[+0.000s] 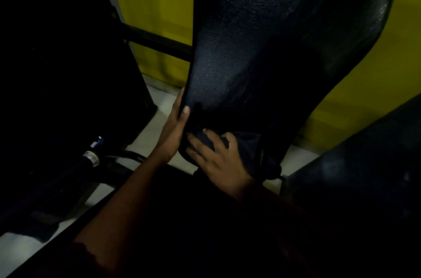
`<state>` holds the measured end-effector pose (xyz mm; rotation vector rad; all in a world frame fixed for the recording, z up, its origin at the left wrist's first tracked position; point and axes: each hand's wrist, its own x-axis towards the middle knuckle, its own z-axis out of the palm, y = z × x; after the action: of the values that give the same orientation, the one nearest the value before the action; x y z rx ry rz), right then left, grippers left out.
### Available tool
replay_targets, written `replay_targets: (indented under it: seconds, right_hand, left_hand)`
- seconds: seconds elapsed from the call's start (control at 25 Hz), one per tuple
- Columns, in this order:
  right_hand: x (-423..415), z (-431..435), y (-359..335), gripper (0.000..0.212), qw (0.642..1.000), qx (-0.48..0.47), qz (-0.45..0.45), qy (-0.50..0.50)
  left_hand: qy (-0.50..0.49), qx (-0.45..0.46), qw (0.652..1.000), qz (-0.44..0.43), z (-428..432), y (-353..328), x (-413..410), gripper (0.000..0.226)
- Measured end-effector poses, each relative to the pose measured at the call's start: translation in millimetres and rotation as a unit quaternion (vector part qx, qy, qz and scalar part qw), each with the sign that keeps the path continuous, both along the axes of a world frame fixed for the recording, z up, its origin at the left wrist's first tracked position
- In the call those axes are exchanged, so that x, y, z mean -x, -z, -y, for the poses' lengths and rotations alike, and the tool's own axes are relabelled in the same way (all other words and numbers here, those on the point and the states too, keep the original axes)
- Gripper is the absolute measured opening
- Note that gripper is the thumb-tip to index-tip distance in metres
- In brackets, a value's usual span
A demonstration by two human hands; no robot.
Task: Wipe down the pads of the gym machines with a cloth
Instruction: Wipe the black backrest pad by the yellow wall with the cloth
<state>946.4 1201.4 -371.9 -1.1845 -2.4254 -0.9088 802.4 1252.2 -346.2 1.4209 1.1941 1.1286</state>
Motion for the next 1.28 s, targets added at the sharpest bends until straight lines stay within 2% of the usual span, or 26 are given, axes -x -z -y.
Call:
replay_targets:
  seconds: [0.16, 0.32, 0.48, 0.56, 0.68, 0.8, 1.0, 1.12, 1.28]
  right_hand:
    - [-21, 27, 26, 0.037, 0.997, 0.035, 0.047, -0.043]
    - [-44, 52, 6, 0.028, 0.997, 0.056, -0.05, -0.008]
    - [-78, 14, -91, 0.049, 0.978, -0.054, -0.182, 0.093]
    - [-90, -10, -126, 0.059, 0.964, -0.063, -0.206, 0.159]
    - [-95, -15, -118, 0.06, 0.956, -0.06, -0.21, 0.197]
    - [-85, 7, -70, 0.05, 0.929, -0.066, -0.296, 0.212]
    - [-46, 46, 6, 0.049, 0.929, -0.042, -0.264, 0.256]
    - [-40, 66, 27, 0.047, 0.948, 0.018, -0.199, 0.249]
    - [-40, 85, 38, 0.049, 0.972, 0.109, -0.089, 0.189]
  left_hand:
    - [-0.008, 0.008, 1.0, -0.007, 2, -3, -2, 0.074]
    - [-0.021, 0.011, 1.0, 0.012, 3, -4, -6, 0.076]
    - [-0.02, 0.01, 1.0, 0.005, 4, -7, -8, 0.062]
    - [-0.027, 0.006, 1.0, 0.006, 6, -10, -10, 0.059]
    - [-0.027, 0.001, 1.0, 0.001, 7, -9, -11, 0.067]
    - [-0.026, 0.001, 1.0, -0.004, 5, -5, -8, 0.07]
    - [-0.008, -0.007, 1.0, 0.013, 2, -1, -8, 0.06]
    - [-0.014, -0.006, 1.0, 0.018, -3, 7, -7, 0.068]
    - [-0.018, 0.023, 1.0, -0.006, 9, 7, 0, 0.073]
